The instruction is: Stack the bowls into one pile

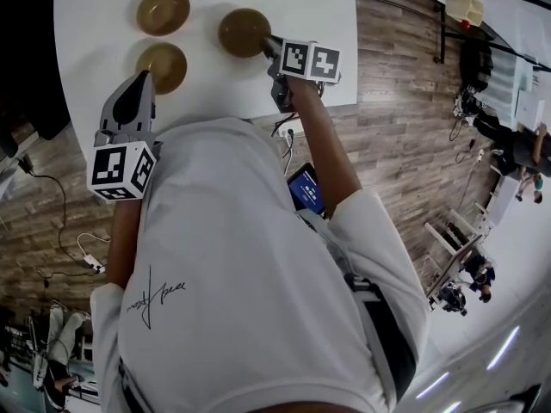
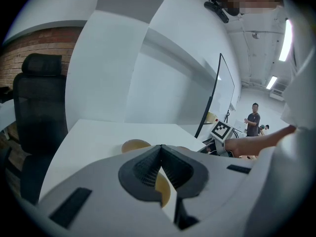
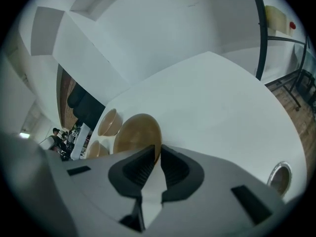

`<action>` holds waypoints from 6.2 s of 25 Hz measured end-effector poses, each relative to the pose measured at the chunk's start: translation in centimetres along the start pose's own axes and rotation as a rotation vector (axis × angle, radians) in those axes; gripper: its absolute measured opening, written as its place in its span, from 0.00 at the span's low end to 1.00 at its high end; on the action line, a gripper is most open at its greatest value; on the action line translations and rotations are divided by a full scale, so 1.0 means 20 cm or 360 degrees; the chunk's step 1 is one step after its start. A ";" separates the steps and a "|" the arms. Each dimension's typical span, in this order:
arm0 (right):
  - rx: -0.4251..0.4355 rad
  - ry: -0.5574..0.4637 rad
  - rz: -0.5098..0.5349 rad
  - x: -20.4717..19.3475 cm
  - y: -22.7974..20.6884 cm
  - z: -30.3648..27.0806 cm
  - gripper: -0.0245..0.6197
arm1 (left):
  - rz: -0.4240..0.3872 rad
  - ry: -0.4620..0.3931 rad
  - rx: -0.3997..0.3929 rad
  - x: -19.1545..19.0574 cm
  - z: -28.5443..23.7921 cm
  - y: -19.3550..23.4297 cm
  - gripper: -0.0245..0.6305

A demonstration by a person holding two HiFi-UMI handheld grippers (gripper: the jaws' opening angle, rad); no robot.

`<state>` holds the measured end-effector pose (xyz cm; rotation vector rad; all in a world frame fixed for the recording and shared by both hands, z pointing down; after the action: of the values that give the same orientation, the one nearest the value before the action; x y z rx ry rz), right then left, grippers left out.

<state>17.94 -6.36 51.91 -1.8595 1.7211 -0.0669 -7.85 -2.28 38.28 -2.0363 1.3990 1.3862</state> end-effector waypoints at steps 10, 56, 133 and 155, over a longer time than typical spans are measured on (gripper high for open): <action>0.0014 0.0027 0.0031 -0.01 0.02 0.00 0.06 | 0.0073 -0.0021 -0.0008 -0.01 0.01 0.01 0.05; 0.0205 -0.0016 0.0050 0.09 0.26 0.08 0.06 | 0.0215 -0.0052 0.0061 -0.05 0.09 0.08 0.05; 0.0435 0.0067 0.0140 0.36 0.81 -0.37 0.06 | 0.0444 -0.0060 0.0289 -0.18 0.29 0.25 0.05; 0.0407 0.0098 0.0150 0.37 0.79 -0.46 0.08 | 0.0477 -0.0054 0.0313 -0.19 0.28 0.28 0.05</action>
<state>1.11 -16.51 49.75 -1.6032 1.7490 -0.2954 -15.66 0.97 40.17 -1.7254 1.8049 1.3244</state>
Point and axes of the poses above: the fingertips, and each gripper's own axes: z backward along the fingers, y to its left, x out of its top, the point moved 2 cm from there along z, backward along the fingers, and after that the axes turned 4 degrees about y, right-handed, at the moved point
